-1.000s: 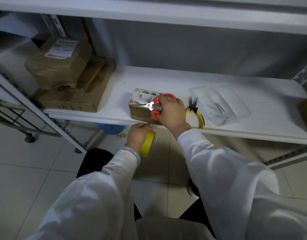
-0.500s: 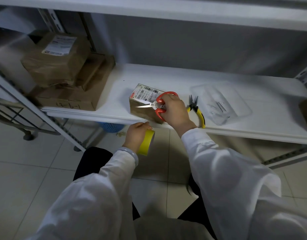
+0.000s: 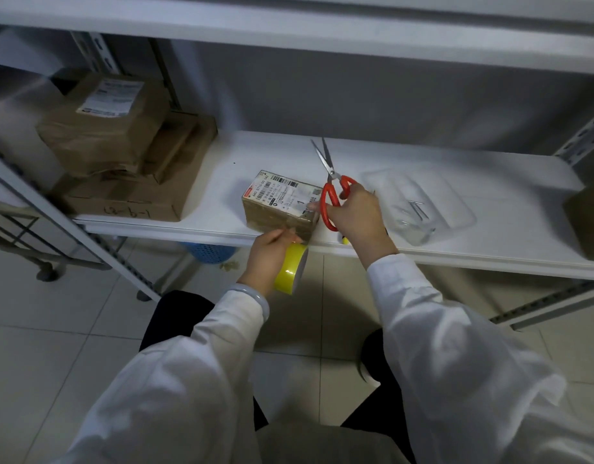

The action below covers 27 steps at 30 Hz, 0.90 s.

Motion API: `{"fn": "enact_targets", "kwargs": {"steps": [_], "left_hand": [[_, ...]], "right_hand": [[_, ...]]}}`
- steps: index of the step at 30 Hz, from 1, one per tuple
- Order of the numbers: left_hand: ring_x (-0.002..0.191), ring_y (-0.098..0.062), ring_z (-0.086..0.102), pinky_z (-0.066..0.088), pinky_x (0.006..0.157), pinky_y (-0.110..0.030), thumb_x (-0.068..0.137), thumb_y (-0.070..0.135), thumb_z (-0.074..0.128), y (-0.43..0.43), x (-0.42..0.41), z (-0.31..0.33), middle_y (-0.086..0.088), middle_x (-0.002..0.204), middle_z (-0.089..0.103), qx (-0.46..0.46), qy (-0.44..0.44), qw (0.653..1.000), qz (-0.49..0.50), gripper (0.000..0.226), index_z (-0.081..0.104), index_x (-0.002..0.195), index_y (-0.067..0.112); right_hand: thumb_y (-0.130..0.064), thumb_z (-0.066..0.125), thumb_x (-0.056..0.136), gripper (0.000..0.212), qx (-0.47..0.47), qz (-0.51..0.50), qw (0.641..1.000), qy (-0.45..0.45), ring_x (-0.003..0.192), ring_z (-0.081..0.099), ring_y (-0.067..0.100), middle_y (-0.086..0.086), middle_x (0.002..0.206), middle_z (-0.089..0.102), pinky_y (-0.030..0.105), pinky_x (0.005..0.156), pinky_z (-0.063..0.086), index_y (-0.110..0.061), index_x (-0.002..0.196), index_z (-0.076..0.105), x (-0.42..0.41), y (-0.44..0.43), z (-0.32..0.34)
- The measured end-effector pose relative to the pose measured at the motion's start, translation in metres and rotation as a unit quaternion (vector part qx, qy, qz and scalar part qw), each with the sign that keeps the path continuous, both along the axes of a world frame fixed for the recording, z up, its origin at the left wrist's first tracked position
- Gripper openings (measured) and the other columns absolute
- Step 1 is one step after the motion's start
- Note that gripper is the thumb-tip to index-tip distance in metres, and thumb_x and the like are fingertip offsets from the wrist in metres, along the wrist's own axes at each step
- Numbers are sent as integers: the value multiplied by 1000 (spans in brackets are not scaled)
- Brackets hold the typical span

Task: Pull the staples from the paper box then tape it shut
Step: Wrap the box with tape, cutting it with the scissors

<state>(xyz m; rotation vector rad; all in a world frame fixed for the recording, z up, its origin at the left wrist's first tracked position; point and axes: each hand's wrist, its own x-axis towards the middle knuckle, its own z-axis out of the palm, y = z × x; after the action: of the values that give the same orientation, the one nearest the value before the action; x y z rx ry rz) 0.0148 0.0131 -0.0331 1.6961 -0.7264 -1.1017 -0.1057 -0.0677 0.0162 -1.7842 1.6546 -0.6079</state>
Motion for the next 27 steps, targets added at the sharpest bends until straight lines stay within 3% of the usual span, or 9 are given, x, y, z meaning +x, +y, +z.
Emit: {"fn": "enact_targets", "kwargs": {"steps": [2, 4, 7, 11, 17, 23, 27], "left_hand": [[71, -9, 52, 39, 73, -27, 93, 23, 54, -3, -5, 2, 8, 70, 60, -14, -3, 1000, -12, 31, 62, 63, 23], [69, -8, 52, 39, 71, -26, 93, 23, 54, -5, -9, 4, 8, 70, 60, -19, -3, 1000, -22, 31, 62, 63, 23], [69, -9, 53, 40, 74, -28, 93, 23, 54, -8, -13, 7, 7, 70, 60, -19, 9, 999, -31, 30, 61, 65, 22], [70, -11, 53, 40, 81, -31, 93, 23, 53, -12, -18, 8, 7, 72, 61, -21, 9, 999, -40, 30, 61, 65, 21], [73, -13, 53, 40, 80, -31, 94, 24, 53, -13, -21, 9, 7, 74, 61, -15, 12, 999, -41, 30, 61, 65, 22], [72, -6, 53, 41, 77, -29, 94, 23, 52, -11, -17, 7, 9, 75, 60, -15, 5, 999, -31, 31, 61, 64, 20], [69, -10, 53, 41, 75, -29, 93, 25, 54, -12, -13, 2, 6, 72, 60, -4, 5, 1000, -19, 30, 61, 64, 22]], "right_hand": [[-31, 65, 86, 43, 61, 9, 998, -2, 97, 59, 20, 5, 100, 56, 22, 76, 41, -4, 118, 53, -9, -2, -1], [-25, 69, 82, 50, 84, 2, 996, -21, 83, 56, 15, 1, 97, 52, 22, 71, 45, -3, 122, 48, -16, -4, -5], [-24, 73, 74, 53, 32, -40, 999, -19, 88, 66, 28, 9, 101, 62, 36, 78, 55, -2, 116, 50, -28, -7, -16], [-23, 65, 82, 34, -54, -74, 995, 26, 96, 63, 28, 11, 105, 64, 26, 77, 46, -6, 110, 57, -43, -2, -35], [-26, 63, 80, 29, -11, -92, 990, 108, 90, 63, 33, 11, 96, 66, 28, 69, 42, -13, 106, 62, -44, -7, -52], [-25, 53, 88, 32, 31, -113, 980, 159, 106, 58, 33, 14, 117, 59, 37, 80, 48, -10, 116, 57, -37, -22, -62], [-24, 43, 94, 38, 37, -111, 961, 252, 122, 46, 31, 16, 133, 45, 43, 97, 39, -7, 129, 47, -32, -30, -62]]}}
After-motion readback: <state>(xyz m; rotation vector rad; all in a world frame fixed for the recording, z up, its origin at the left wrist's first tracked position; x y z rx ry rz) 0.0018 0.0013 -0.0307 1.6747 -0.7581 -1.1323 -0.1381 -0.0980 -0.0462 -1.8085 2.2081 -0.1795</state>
